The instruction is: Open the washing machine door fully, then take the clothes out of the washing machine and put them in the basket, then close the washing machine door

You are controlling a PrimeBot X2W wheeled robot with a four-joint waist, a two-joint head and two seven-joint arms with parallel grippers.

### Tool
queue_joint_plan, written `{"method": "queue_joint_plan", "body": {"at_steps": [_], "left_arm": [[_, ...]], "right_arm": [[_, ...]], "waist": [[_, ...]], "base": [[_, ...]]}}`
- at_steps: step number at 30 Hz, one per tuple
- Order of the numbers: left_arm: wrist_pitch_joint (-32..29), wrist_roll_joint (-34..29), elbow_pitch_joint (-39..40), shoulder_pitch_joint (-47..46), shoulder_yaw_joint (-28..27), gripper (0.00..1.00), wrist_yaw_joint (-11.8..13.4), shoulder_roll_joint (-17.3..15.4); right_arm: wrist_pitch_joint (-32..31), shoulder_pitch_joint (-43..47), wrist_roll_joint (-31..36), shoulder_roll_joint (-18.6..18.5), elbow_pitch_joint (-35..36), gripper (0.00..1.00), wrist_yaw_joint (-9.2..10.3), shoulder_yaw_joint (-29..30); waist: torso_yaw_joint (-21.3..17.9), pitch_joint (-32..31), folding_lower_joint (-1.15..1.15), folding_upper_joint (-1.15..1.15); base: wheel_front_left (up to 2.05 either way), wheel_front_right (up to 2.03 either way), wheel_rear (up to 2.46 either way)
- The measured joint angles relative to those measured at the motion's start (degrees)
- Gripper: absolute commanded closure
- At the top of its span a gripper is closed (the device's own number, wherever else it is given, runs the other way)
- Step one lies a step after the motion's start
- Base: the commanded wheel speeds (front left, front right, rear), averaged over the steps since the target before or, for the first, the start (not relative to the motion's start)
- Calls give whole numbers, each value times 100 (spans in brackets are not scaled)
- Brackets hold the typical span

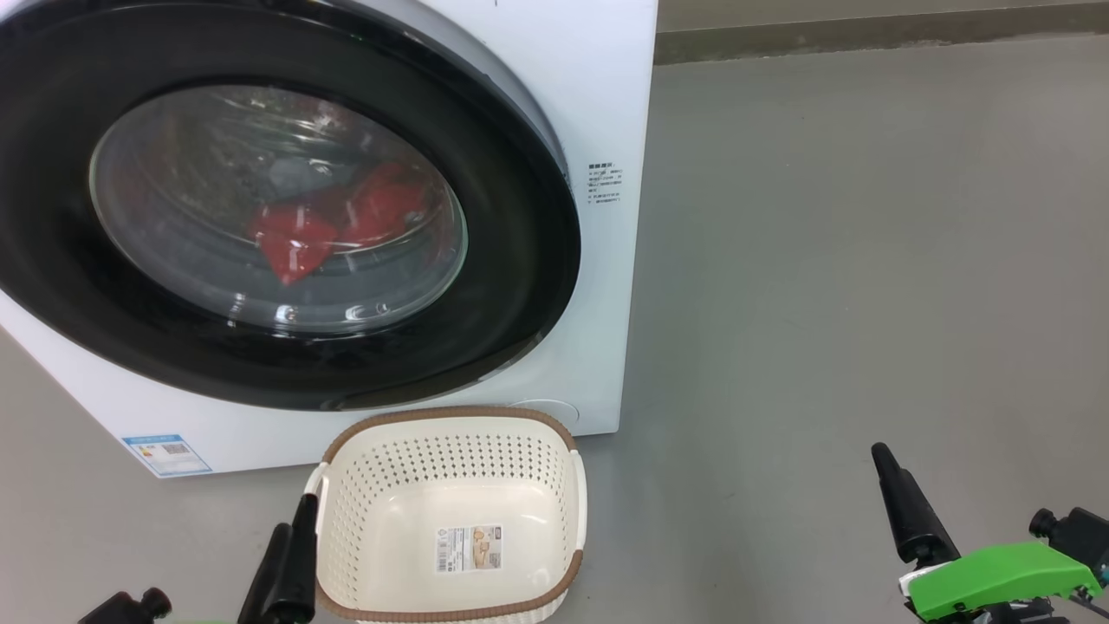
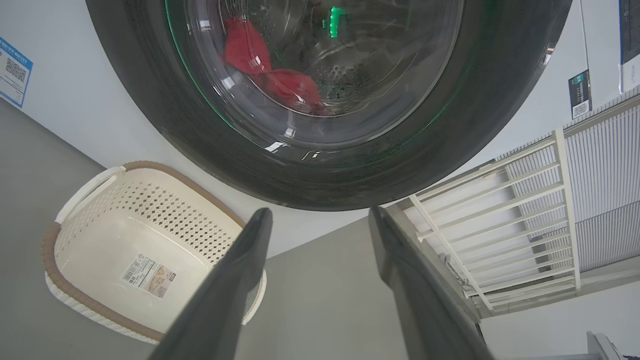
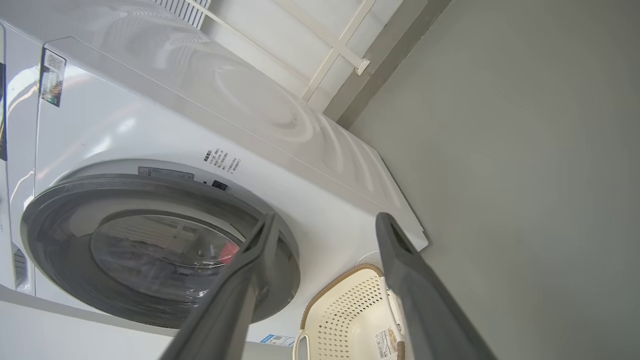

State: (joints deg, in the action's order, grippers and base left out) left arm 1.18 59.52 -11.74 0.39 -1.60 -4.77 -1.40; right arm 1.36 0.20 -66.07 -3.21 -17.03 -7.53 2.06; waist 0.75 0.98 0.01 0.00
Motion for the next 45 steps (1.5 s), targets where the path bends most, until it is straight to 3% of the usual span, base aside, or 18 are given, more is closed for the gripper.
{"method": "queue_joint_plan", "body": {"at_steps": [45], "left_arm": [[756,-3054,450,298,182,0,147,-46]], "right_arm": [[732,209,2761,-243,169,0,0,-394]], "waist": [[41,61,0,0]], "base": [[0,0,0]]}}
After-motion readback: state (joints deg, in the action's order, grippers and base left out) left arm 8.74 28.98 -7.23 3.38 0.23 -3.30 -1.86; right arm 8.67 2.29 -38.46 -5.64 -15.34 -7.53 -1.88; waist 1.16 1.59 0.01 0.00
